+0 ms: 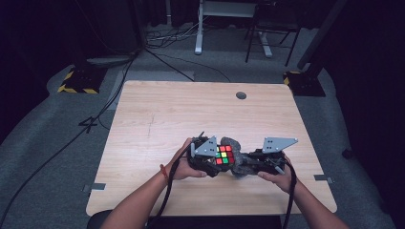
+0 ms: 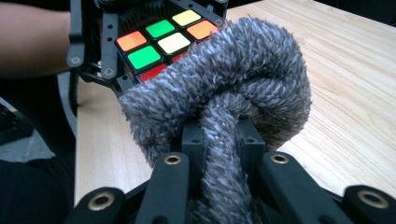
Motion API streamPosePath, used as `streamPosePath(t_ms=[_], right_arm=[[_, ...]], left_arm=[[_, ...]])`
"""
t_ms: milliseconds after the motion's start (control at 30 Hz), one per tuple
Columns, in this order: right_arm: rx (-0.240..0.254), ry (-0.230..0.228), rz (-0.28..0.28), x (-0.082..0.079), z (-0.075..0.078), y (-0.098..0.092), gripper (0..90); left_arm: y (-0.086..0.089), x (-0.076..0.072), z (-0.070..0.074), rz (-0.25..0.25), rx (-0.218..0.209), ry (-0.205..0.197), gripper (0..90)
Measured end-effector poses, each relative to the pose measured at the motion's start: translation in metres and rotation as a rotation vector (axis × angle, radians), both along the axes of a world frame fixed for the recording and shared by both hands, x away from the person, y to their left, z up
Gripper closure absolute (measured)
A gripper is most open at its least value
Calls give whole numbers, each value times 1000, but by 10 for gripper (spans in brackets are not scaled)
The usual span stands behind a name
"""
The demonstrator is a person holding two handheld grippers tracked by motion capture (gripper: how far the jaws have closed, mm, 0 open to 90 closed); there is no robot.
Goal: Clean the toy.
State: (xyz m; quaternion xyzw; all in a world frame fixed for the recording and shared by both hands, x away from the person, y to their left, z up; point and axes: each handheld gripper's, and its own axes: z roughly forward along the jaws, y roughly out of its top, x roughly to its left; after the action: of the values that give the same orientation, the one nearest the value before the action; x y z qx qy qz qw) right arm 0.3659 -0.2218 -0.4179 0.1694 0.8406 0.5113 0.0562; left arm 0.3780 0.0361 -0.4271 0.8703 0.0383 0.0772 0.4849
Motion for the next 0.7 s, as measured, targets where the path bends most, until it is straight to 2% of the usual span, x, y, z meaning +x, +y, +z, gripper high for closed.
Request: streamPosePath(t_ms=[200,267,300,367,433,533,700], right_arm=[[13,-12,0,0,-1,0,786],[39,-9,17,-1,0,0,786],[42,-8,31,-2,0,1,787],[4,-35,46,-7,2,9,787],[-15,-45,44,-8,1,11,787],[4,-25,32,-5,0,7,787],[-42,-20,11,-3,-2,6,787]], left_arm=[[-4,-2,-4,-2,31,2,299],[-9,-4,-5,-13,81,-11,300],[-13,-7,-8,-8,104,-38,323],[-17,-9,-12,-29,145,-38,331],[-17,-9,-13,-24,144,-47,333],[-16,-9,-11,-14,139,-49,334],[-11,-7,-5,3,104,-42,335]])
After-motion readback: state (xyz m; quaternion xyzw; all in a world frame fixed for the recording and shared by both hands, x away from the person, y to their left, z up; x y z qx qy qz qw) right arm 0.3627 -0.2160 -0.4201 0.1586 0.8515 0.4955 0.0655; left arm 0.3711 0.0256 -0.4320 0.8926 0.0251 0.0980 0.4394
